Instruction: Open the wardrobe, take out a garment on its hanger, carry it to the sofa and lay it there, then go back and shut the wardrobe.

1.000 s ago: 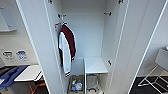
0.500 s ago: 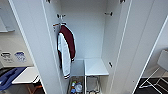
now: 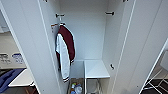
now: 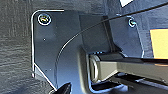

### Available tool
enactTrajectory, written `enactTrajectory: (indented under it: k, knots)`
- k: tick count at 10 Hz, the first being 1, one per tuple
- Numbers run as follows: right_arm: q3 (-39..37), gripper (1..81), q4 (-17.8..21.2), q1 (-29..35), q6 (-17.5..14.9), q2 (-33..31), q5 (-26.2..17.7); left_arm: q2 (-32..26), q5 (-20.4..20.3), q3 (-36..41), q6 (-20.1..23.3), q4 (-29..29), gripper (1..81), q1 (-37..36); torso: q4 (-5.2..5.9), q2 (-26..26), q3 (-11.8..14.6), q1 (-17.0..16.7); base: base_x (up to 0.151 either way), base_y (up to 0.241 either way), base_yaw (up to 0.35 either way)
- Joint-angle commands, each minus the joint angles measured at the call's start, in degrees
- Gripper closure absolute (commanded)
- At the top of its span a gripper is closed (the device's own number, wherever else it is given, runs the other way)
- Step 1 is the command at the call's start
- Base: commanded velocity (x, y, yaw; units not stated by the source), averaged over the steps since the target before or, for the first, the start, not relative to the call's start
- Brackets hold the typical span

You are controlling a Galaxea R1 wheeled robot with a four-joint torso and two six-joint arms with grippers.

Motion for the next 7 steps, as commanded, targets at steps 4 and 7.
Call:
enactTrajectory:
  k: [4,7]
  knots:
    - [-1.1,1.0,-0.1,1.8,-0.2,0.1,-3.0,-0.5,3.1,0.4,0.5,0.3,1.0,-1.8,0.0,0.0,0.0,0.0,0.086,0.0,0.0]
    - [-1.1,1.0,0.6,1.9,-0.1,-0.1,-3.0,-0.6,3.2,0.4,0.4,0.2,1.0,-1.8,0.0,0.0,0.0,0.1,0.0,0.0,0.0]
